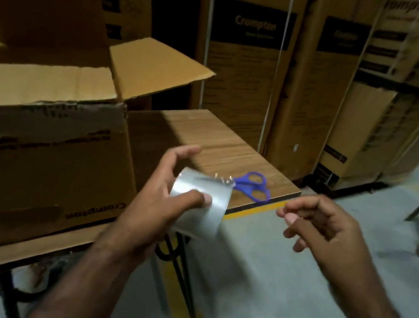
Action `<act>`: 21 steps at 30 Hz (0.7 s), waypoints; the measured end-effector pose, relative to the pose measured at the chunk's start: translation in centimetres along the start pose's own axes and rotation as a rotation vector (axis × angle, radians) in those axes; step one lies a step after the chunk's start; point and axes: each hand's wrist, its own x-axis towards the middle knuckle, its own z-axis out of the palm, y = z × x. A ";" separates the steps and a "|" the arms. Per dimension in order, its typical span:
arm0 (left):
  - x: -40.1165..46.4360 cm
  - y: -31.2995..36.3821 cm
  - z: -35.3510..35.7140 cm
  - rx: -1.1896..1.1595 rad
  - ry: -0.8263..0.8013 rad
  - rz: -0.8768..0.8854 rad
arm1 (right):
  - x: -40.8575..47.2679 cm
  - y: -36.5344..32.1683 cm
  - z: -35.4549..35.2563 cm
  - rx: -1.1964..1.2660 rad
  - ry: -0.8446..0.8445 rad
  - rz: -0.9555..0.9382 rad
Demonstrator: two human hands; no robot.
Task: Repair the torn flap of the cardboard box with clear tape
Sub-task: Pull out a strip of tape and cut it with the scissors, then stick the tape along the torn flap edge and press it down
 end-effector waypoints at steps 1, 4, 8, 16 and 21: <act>1.2 0.3 0.7 -0.041 0.005 0.024 | -0.2 0.2 0.8 0.069 0.012 0.026; 4.2 -0.3 3.9 -0.287 -0.018 0.062 | 0.6 -0.3 3.1 0.126 -0.038 -0.007; 7.2 -1.9 6.0 -0.403 0.021 -0.046 | 5.2 -0.5 3.6 -0.104 0.071 -0.154; 2.6 -4.4 2.4 -0.148 0.443 -0.278 | 16.1 2.4 7.0 -0.768 -0.040 -0.165; -4.2 -8.5 2.0 -0.023 0.367 -0.464 | 18.4 5.9 10.0 -0.778 -0.094 -0.003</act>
